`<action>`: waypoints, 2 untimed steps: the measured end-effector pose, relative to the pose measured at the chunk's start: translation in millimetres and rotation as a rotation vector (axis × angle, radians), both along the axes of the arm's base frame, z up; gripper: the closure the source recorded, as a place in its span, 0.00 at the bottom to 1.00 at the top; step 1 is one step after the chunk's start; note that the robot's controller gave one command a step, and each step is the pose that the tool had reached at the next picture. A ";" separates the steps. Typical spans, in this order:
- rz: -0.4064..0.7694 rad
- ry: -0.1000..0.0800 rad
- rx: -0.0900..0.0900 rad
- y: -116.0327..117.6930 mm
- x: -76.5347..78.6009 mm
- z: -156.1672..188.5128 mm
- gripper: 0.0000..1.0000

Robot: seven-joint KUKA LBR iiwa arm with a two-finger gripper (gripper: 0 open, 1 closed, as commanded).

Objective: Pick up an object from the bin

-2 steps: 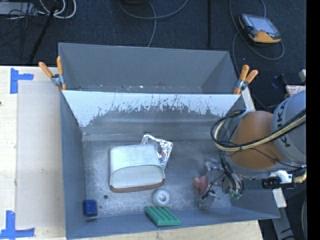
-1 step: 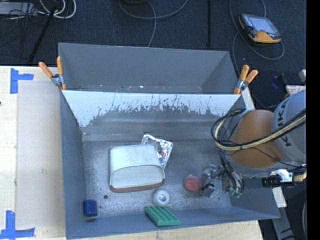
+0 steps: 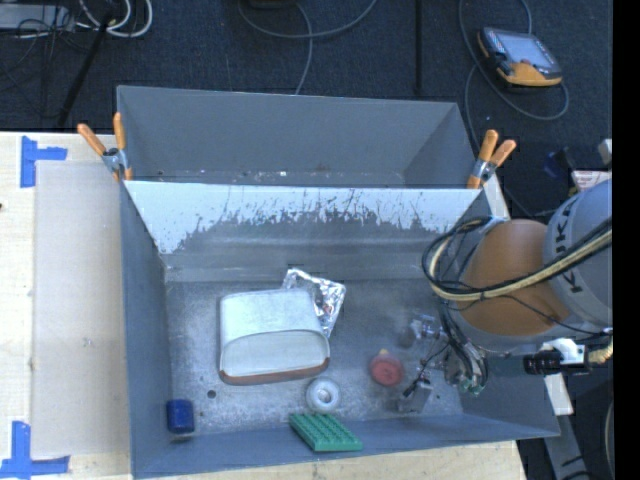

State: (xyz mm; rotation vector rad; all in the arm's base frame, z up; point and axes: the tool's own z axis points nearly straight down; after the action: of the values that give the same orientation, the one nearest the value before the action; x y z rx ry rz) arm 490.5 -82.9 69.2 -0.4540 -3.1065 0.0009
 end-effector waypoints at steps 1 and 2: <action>-0.045 -0.002 0.001 43.2 -14.5 0.3 0.00; -0.044 0.000 0.000 41.9 -14.6 0.0 1.00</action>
Offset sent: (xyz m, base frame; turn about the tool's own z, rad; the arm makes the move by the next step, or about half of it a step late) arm -0.0143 0.0409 0.0008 0.0478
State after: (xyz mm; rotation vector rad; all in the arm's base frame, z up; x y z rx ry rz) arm 475.9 -40.9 69.2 -0.5219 -3.0962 0.0001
